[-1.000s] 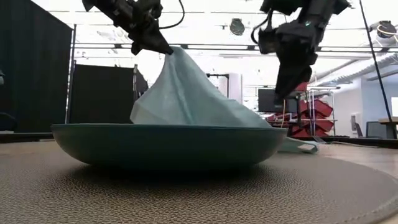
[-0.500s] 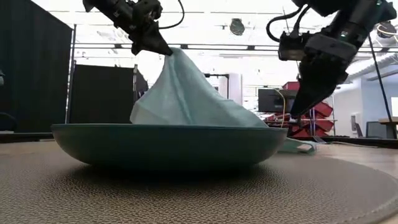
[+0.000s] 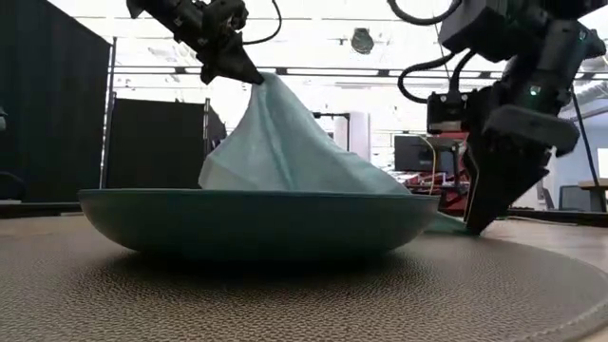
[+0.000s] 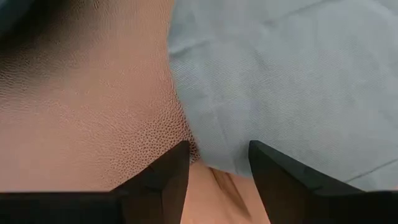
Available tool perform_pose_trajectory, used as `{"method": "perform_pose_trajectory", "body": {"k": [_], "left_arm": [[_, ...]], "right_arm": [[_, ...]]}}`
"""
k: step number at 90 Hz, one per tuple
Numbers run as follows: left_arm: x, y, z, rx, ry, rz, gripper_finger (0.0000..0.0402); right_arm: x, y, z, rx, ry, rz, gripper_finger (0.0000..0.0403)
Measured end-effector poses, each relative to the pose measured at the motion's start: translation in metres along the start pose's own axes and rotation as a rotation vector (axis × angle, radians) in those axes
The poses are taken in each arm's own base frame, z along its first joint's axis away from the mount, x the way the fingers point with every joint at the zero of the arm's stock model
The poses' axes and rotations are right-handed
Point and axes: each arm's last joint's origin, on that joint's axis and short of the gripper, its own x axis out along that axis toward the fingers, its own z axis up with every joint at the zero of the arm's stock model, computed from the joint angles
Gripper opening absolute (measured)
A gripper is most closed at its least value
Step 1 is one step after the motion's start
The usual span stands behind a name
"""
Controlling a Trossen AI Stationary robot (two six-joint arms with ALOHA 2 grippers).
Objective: Set table place
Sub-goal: Fold the blue table napkin
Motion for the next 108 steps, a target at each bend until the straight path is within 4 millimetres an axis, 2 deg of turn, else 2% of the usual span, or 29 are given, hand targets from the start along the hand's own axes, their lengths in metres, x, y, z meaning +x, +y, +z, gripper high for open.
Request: {"method": "perform_pose_trajectory", "body": {"k": [17,29,43,57,68,80,108], "left_arm": [[0.000,0.000,0.000,0.000,-0.001,0.000,0.0000],[0.000,0.000,0.000,-0.001,-0.001,0.000,0.0000],[0.000,0.000,0.000,-0.001,-0.001,0.000,0.0000],[0.000,0.000,0.000,-0.001,0.000,-0.001,0.0000],[0.000,0.000,0.000,-0.001,-0.001,-0.001,0.0000],[0.000,0.000,0.000,-0.002,0.000,-0.002,0.0000],[0.000,-0.001,0.005,0.000,-0.053,-0.010,0.0000]], "right_arm": [[0.008,0.002,0.001,0.006,-0.014,-0.022,0.0187],[0.009,0.002,0.001,0.023,-0.017,-0.025,0.0180],[0.010,0.002,0.000,0.026,-0.013,-0.023,0.0122],[0.010,0.002,0.000,0.017,-0.003,-0.012,0.0020],[0.006,0.002,0.002,0.011,-0.006,-0.001,0.0007],[-0.010,0.003,0.006,-0.039,0.058,-0.004,0.0002],[-0.086,0.001,0.046,-0.145,0.061,-0.277,0.0001]]}}
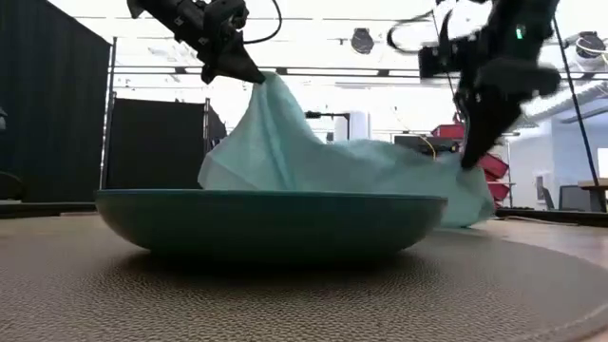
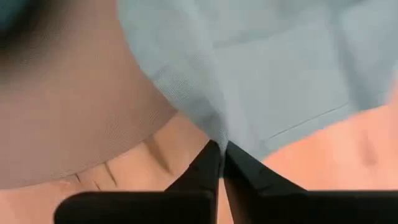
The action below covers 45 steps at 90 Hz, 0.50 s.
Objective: Set table place
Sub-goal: Fold the blue table napkin
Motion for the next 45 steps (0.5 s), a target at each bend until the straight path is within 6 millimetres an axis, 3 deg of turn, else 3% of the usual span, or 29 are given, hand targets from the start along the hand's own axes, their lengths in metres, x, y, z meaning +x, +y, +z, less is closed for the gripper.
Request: {"method": "perform_pose_trajectory", "body": {"k": [23,45], "left_arm": [[-0.001,-0.002,0.014,0.012,-0.144,0.000,0.0000],[-0.004,0.021,0.024,0.004,-0.237,0.104,0.0000]], "right_arm": [[-0.054,-0.041,0.025,-0.022,-0.034,-0.227,0.0000],[-0.101,-0.122,0.035,0.067,-0.121,-0.322,0.0000]]}}
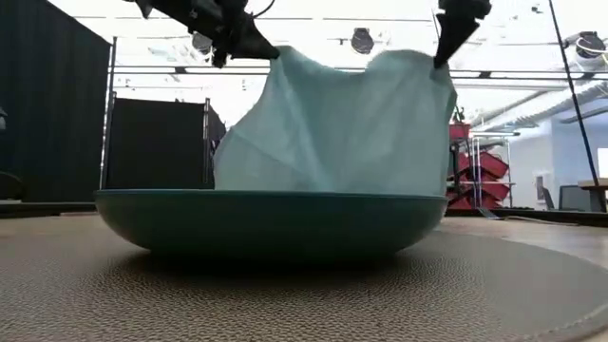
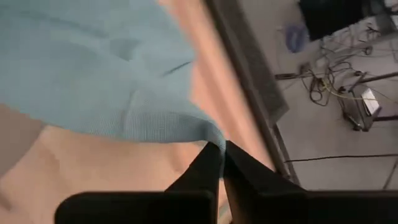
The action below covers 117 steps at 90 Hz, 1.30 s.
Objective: Set table place
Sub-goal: Fold the blue table napkin
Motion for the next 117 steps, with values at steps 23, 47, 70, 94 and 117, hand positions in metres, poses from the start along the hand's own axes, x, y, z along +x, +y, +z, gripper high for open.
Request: {"method": "perform_pose_trajectory", "body": {"k": [23,47,70,94,117], "left_arm": [[-0.005,0.045,0.020,-0.015,-0.132,0.121,0.0000],[-0.023,0.066,0.062,-0.001,-0.300,0.124,0.0000],[-0.036,0.063,0.089,0.025,-0.392,0.102,0.0000],[-0.024,0.061,0.080,0.008,-0.291,0.038,0.0000],[-0.004,0.042,0.066,0.010,-0.174,-0.067,0.0000]], "right_arm": [[-0.001,-0.074,0.003,0.118,-0.160,-0.077,0.0000],[0.002,-0.115,0.021,0.150,-0.385,-0.112,0.0000],[-0.016,-0.148,0.038,0.165,-0.562,-0.249,0.0000],[-0.044,-0.163,0.041,0.194,-0.630,-0.073,0.0000],[-0.033,-0.123,0.032,0.217,-0.379,0.157,0.0000]]}}
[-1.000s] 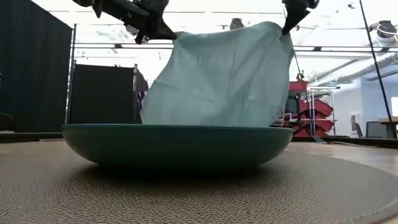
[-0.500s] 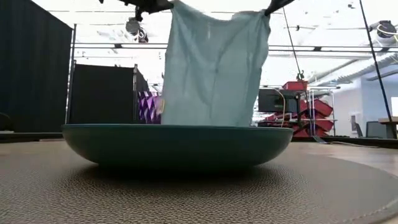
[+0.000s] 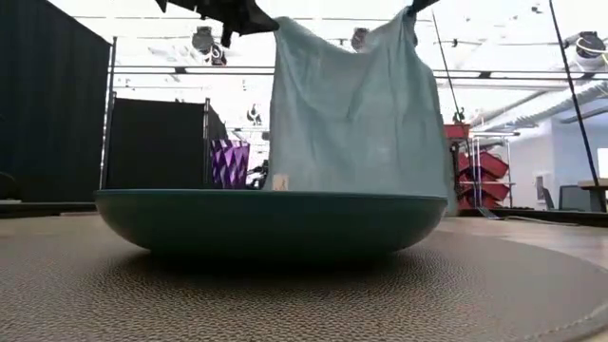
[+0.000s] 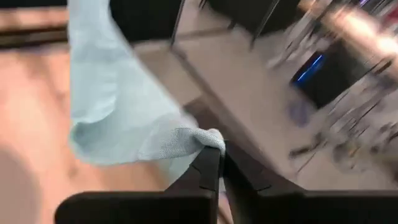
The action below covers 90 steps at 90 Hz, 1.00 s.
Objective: Set table place
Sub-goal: Fold the blue table napkin
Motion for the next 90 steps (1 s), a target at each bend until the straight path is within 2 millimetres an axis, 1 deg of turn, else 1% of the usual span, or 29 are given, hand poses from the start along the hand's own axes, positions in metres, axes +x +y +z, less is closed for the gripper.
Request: {"method": "perform_pose_trajectory", "body": {"k": [12,20,31,41,47,55,64,72,78,90], "left_arm": [[0.003,-0.017,-0.004,-0.001,0.042,-0.066,0.0000],[0.002,-0.029,-0.010,-0.004,0.099,-0.108,0.0000],[0.001,-0.050,-0.020,0.020,0.207,-0.157,0.0000],[-0.001,-0.070,-0.032,0.063,0.309,-0.168,0.0000],[-0.003,-0.081,-0.035,0.079,0.338,-0.179,0.0000],[-0.005,-0.095,-0.038,0.087,0.365,-0.209,0.0000],[-0.010,-0.110,-0.044,0.101,0.418,-0.212,0.0000],[-0.014,-0.120,-0.050,0.117,0.462,-0.201,0.0000],[-0.016,-0.127,-0.054,0.117,0.472,-0.194,0.0000],[-0.020,-0.137,-0.056,0.117,0.474,-0.192,0.0000]], "right_arm": [[0.000,0.025,-0.004,0.011,0.039,0.086,0.0000],[-0.001,0.040,-0.010,0.028,0.083,0.135,0.0000],[0.000,0.061,-0.030,0.031,0.216,0.173,0.0000],[0.000,0.075,-0.050,0.016,0.329,0.128,0.0000],[-0.003,0.079,-0.059,0.022,0.370,0.116,0.0000],[-0.011,0.085,-0.065,0.040,0.369,0.136,0.0000],[-0.021,0.090,-0.066,0.041,0.330,0.169,0.0000],[-0.029,0.089,-0.065,0.053,0.278,0.198,0.0000],[-0.034,0.088,-0.065,0.053,0.251,0.209,0.0000],[-0.040,0.087,-0.065,0.058,0.226,0.231,0.0000]]}}
